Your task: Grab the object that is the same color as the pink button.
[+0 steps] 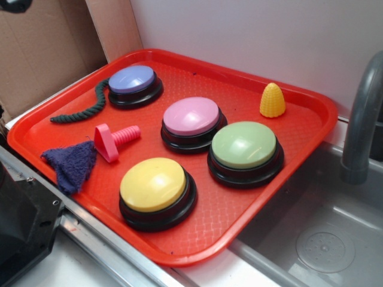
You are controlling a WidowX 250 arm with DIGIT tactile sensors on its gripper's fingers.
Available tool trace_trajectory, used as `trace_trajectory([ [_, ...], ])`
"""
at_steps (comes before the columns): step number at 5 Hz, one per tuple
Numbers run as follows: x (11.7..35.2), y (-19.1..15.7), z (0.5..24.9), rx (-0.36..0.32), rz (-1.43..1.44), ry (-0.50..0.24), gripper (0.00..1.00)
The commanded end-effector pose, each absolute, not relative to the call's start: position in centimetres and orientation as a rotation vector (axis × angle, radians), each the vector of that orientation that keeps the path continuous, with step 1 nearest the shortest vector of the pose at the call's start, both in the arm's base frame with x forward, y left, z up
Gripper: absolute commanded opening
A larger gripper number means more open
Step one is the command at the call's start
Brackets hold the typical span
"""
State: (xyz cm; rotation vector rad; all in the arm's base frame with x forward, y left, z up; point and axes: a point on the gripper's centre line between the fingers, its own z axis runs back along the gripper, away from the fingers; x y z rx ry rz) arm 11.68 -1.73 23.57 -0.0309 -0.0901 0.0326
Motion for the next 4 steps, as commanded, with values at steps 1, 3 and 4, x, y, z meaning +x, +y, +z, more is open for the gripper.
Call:
trace_trajectory([
  [1, 11.7, -1.7, 23.6, -0.031, 0.033, -0.09, 1.0],
  [3, 15.0, 1.0, 18.4, 0.03, 0.017, -0.072, 1.0],
  [4, 16.5, 2.2, 15.9, 0.066, 0.004, -0.079, 1.0],
])
